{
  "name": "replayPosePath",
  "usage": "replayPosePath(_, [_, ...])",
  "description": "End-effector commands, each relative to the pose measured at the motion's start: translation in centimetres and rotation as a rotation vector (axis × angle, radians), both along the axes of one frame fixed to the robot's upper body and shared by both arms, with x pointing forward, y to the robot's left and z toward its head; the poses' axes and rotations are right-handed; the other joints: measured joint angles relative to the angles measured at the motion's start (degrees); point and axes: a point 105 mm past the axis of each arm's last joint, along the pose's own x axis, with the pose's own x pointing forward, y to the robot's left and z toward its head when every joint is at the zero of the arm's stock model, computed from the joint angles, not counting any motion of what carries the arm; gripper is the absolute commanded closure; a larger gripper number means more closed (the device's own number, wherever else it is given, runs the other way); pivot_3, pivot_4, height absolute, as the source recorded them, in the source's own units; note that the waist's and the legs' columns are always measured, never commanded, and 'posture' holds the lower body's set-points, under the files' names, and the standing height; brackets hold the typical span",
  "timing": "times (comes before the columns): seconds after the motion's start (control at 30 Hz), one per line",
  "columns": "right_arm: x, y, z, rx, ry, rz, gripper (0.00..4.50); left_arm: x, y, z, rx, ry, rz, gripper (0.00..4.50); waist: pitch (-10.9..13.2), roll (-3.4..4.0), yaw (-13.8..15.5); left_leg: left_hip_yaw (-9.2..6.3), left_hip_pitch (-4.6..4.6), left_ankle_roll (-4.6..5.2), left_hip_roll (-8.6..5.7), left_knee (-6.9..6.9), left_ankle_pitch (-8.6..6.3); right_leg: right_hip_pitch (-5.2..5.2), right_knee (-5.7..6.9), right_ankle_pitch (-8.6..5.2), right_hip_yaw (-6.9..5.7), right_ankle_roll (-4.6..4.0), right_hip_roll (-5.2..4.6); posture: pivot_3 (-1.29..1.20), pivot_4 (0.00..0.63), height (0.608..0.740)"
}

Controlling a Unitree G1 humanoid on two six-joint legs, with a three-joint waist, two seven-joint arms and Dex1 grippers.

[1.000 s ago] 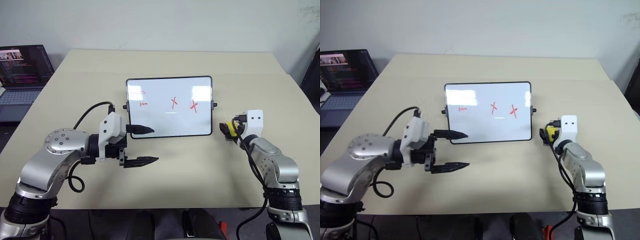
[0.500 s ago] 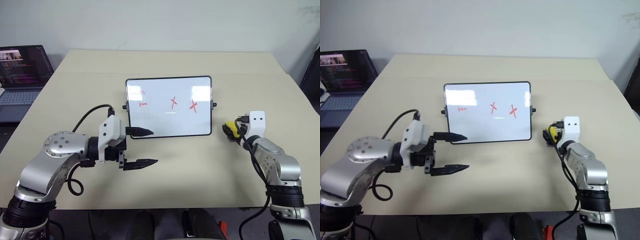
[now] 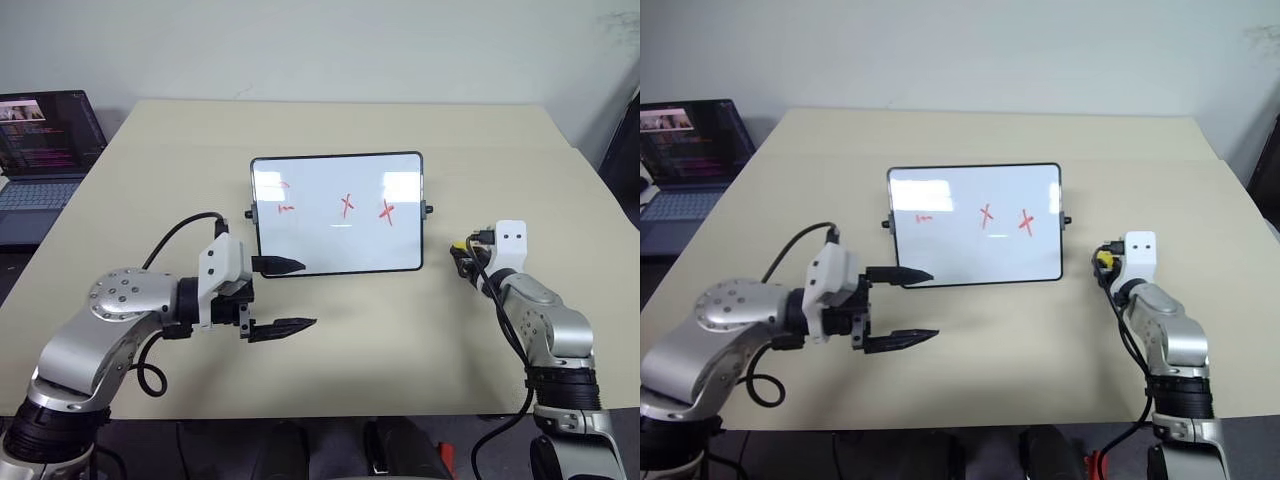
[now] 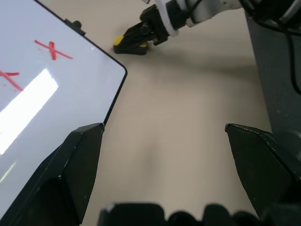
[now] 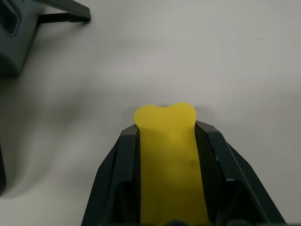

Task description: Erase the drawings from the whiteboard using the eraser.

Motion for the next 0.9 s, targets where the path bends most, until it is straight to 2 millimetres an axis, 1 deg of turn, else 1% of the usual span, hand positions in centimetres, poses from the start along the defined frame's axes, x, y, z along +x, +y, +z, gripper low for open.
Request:
replayPosePath(0.03, [-0.8, 0.3, 2.5, -0.026, -0.082, 0.046, 3.26, 0.3, 0.4, 2.2, -0.048, -0.064, 0.068, 0.00, 0.0, 0.00, 0.0, -0.01, 0.00, 0.00, 0.00, 0.00, 0.00, 0.00, 0.00, 0.00, 0.00, 0.00, 0.00, 0.00, 0.150, 0.740])
replayPosePath(0.13, [-2.2, 1.0, 3.2, -0.035, -0.095, 0.102, 3.27, 0.4, 1.0, 2.5, -0.060, -0.070, 0.138, 0.00, 0.0, 0.00, 0.0, -0.02, -0.01, 0.00, 0.00, 0.01, 0.00, 0.00, -0.01, 0.00, 0.00, 0.01, -0.02, 0.00, 0.150, 0.740])
replayPosePath(0.23, [-3.8, 2.8, 4.6, -0.043, -0.121, 0.235, 3.27, 0.1, 1.6, 2.5, -0.034, -0.072, 0.177, 0.00, 0.0, 0.00, 0.0, -0.05, -0.01, 0.00, 0.01, -0.01, 0.00, 0.00, -0.01, 0.00, 0.00, 0.01, -0.02, 0.00, 0.150, 0.740])
replayPosePath(0.33, [-4.6, 3.8, 5.2, -0.036, -0.126, 0.299, 3.27, 0.2, 2.2, 2.6, -0.022, -0.077, 0.210, 0.00, 0.0, -0.01, -0.1, -0.05, 0.04, 0.00, 0.02, 0.00, 0.00, 0.01, 0.04, 0.00, -0.01, 0.01, -0.02, 0.00, 0.150, 0.740])
replayPosePath(0.47, [-5.9, 7.1, 6.5, -0.031, -0.151, 0.508, 3.27, 0.4, 4.1, 2.8, 0.039, -0.094, 0.305, 0.00, 0.0, -0.01, -0.2, -0.03, 0.15, 0.00, 0.01, 0.02, 0.00, 0.02, 0.19, -0.02, 0.02, 0.02, -0.01, 0.00, 0.150, 0.740])
replayPosePath(0.57, [-5.5, 8.5, 7.2, -0.069, -0.192, 0.573, 3.27, 0.7, 5.3, 2.4, 0.085, -0.090, 0.363, 0.00, 0.0, -0.01, -0.2, 0.04, 0.23, 0.00, 0.00, 0.03, 0.00, 0.02, 0.25, -0.04, 0.08, 0.05, -0.01, 0.00, 0.150, 0.740])
replayPosePath(0.73, [-4.7, 10.6, 9.4, -0.059, -0.273, 0.625, 3.27, 1.3, 6.1, 2.6, 0.122, -0.107, 0.399, 0.00, 0.0, -0.01, -0.1, 0.00, 0.22, 0.00, -0.01, 0.05, 0.01, 0.02, 0.30, -0.05, 0.04, 0.05, 0.00, 0.00, 0.150, 0.740])
replayPosePath(0.83, [-4.5, 11.8, 9.6, -0.059, -0.292, 0.651, 3.27, 1.6, 6.8, 2.7, 0.125, -0.114, 0.435, 0.00, 0.0, -0.05, -0.1, -0.01, 0.20, 0.00, 0.00, 0.04, 0.00, 0.02, 0.28, -0.02, 0.03, 0.01, 0.00, 0.00, 0.150, 0.740])
replayPosePath(0.9, [-4.3, 12.6, 9.7, -0.061, -0.304, 0.668, 3.27, 1.7, 6.9, 2.7, 0.123, -0.116, 0.437, 0.00, 0.0, -0.05, -0.1, -0.01, 0.18, 0.00, 0.01, 0.04, 0.00, 0.02, 0.27, -0.02, 0.03, 0.00, -0.01, 0.00, 0.150, 0.740])
